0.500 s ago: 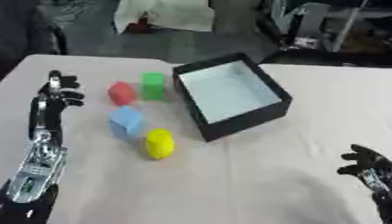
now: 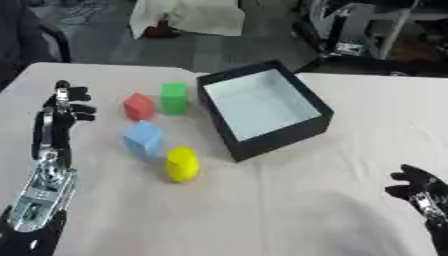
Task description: Pick up objects on the table and place them in the box.
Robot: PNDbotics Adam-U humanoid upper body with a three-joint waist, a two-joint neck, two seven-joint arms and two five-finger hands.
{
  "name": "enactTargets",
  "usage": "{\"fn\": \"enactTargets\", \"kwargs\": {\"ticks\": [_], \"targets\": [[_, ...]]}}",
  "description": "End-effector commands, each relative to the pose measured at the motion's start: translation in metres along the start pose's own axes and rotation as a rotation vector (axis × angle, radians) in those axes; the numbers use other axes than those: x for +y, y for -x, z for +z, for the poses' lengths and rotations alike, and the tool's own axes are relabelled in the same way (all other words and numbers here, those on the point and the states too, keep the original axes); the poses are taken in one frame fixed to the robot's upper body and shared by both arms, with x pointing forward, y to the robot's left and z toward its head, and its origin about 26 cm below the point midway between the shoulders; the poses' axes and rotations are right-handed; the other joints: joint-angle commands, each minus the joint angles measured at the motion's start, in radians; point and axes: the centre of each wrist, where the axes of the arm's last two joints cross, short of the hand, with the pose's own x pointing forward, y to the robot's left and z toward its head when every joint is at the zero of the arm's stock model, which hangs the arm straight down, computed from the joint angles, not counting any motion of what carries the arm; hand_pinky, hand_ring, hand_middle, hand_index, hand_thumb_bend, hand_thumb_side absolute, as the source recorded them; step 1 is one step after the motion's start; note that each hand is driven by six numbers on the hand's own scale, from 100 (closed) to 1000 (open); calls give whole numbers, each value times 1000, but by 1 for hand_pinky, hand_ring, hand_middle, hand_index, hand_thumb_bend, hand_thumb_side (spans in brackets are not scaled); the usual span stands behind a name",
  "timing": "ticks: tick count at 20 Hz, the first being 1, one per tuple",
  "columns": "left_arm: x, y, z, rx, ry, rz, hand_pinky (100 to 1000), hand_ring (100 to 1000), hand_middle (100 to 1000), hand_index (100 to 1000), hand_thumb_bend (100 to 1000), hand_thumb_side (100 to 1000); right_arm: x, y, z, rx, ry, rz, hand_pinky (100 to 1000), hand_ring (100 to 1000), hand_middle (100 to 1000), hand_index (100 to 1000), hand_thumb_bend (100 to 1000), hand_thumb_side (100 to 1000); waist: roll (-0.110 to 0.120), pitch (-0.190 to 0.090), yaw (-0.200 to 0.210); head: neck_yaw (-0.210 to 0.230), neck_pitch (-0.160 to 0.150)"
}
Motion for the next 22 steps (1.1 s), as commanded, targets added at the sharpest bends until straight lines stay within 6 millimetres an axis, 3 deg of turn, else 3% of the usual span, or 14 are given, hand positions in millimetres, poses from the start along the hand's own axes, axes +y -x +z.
{"fn": "enactTargets", "kwargs": {"ticks": [1,7,12,15,18,22], "targets": [[1,-10,-5,-43,12,-11,535,525,571,686,100,960,-4,-5,-2,-10,1,22,762,651,709,841,100,635,-11,0,0,-6,7],[10,-29,-21,-120,118,-167,590,587,635,754,112,869,-4,-5,-2,0,-3,23,760,633,689,842,100,639,-9,-3,-5,-7,7],[15,-88,-64,-277,429,-593,676,674,717,842,148,763,-5,-4,0,16,-5,27,759,625,680,841,100,647,-1,-6,-12,-4,7],[6,-117,-84,-314,643,-800,717,710,746,877,167,702,-5,-3,1,22,-11,32,759,624,679,842,100,644,2,-12,-15,-5,7],[-17,-143,-101,-322,925,-1030,787,757,774,893,234,598,-7,-2,4,32,-11,38,758,621,674,841,100,647,9,-20,-22,-1,7],[-44,-158,-117,-235,1272,-1274,825,793,803,915,357,524,-8,-1,5,40,-9,43,758,619,671,841,100,656,14,-21,-23,-9,7]]}}
